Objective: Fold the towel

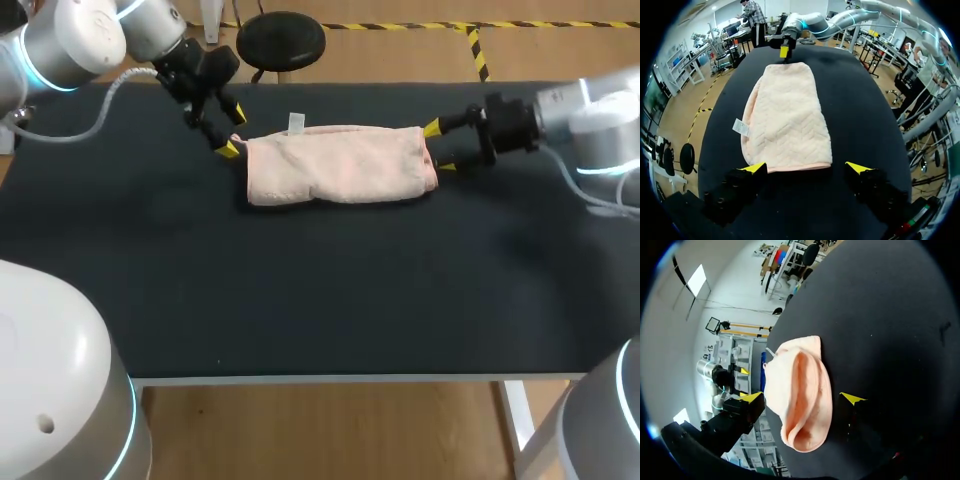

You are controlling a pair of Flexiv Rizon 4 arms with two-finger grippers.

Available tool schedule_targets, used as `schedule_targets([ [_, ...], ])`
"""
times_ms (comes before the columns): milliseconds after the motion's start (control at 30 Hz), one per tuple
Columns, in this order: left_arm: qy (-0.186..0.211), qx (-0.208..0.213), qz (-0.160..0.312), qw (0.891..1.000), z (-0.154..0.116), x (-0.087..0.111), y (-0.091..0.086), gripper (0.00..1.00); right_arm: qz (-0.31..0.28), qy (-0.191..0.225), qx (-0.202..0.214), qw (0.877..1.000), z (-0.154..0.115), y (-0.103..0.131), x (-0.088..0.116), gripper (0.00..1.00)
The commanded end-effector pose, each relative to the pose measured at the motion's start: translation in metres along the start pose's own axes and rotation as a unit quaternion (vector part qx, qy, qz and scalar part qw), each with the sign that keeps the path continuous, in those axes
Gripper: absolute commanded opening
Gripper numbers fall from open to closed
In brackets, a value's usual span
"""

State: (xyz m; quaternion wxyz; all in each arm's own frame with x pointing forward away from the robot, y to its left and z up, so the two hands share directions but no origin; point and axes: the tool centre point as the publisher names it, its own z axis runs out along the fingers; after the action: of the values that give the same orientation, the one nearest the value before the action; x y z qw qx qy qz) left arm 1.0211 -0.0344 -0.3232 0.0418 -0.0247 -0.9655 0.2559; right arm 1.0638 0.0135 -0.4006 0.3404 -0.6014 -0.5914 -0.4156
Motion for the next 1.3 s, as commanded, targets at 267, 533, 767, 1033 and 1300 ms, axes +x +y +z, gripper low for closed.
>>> schedule_targets([
  [267,0.0,0.001,0.001,1.0,0.001,0.0,0.001,1.0,-0.013,-0.013,0.049,0.999,0.015,0.003,0.006,1.0],
  [533,0.0,0.001,0.001,1.0,0.001,0.0,0.001,1.0,-0.016,-0.025,0.069,0.997,0.03,-0.003,0.008,1.0],
  [767,0.0,0.001,0.001,1.0,0.001,0.0,0.001,1.0,-0.019,-0.03,0.072,0.997,0.041,-0.005,0.014,1.0],
  [1033,0.0,0.001,0.001,1.0,0.001,0.0,0.001,1.0,-0.01,-0.038,0.057,0.998,0.043,-0.01,0.018,0.2],
  [1300,0.0,0.001,0.001,1.0,0.001,0.0,0.001,1.0,0.001,-0.052,0.037,0.998,0.043,-0.011,0.029,0.0],
])
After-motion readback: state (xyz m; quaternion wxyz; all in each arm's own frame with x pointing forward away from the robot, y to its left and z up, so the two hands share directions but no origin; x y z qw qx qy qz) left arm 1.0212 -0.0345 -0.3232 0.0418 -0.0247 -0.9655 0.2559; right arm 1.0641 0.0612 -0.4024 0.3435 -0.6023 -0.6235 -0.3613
